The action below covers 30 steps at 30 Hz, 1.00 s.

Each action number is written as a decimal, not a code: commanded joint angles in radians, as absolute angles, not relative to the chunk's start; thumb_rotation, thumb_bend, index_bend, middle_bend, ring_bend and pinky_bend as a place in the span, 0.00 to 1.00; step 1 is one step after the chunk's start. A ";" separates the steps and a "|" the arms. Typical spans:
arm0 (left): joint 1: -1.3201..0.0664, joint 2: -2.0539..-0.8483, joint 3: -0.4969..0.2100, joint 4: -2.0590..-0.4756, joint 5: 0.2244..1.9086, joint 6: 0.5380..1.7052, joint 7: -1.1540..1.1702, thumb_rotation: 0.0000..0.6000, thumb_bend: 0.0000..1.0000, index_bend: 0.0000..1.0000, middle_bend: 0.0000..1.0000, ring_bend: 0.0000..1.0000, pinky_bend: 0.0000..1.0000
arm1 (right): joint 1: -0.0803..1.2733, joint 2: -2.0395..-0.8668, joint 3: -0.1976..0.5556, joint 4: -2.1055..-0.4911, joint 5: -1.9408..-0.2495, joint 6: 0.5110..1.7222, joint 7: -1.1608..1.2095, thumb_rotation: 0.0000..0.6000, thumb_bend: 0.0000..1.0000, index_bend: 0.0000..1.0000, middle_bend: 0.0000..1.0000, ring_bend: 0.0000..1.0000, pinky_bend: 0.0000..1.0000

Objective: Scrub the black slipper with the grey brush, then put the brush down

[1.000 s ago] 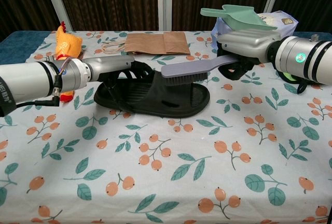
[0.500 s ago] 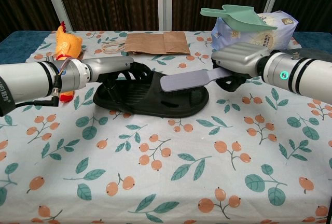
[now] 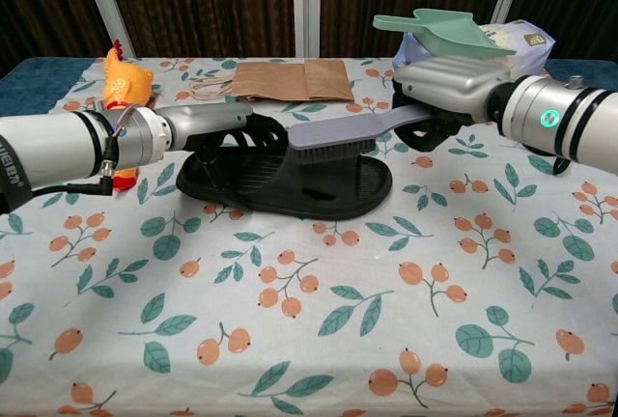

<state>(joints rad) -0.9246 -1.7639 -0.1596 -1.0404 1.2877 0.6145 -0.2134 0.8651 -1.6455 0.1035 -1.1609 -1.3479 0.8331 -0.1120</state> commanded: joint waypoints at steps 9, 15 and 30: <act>-0.920 -1.762 -0.152 -1.038 1.285 0.615 -0.211 1.00 0.03 0.34 0.37 0.22 0.22 | 0.857 -1.716 0.096 -1.015 -1.298 0.794 -0.216 1.00 0.53 1.00 0.99 1.00 1.00; -0.921 -1.758 -0.153 -1.046 1.288 0.621 -0.207 1.00 0.03 0.33 0.37 0.22 0.22 | 0.790 -1.613 0.099 -1.091 -1.299 0.867 -0.174 1.00 0.53 1.00 0.99 1.00 1.00; -0.880 -1.617 -0.168 -1.263 1.318 0.750 -0.152 1.00 0.03 0.13 0.11 0.04 0.19 | 0.747 -1.535 0.093 -1.125 -1.199 0.747 -0.118 1.00 0.43 0.97 0.84 0.85 0.93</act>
<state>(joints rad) -0.8909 -1.6418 -0.1638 -1.2347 1.3166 0.7271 -0.1717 0.7394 -1.5147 0.0921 -1.1463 -1.2236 0.7765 -0.1112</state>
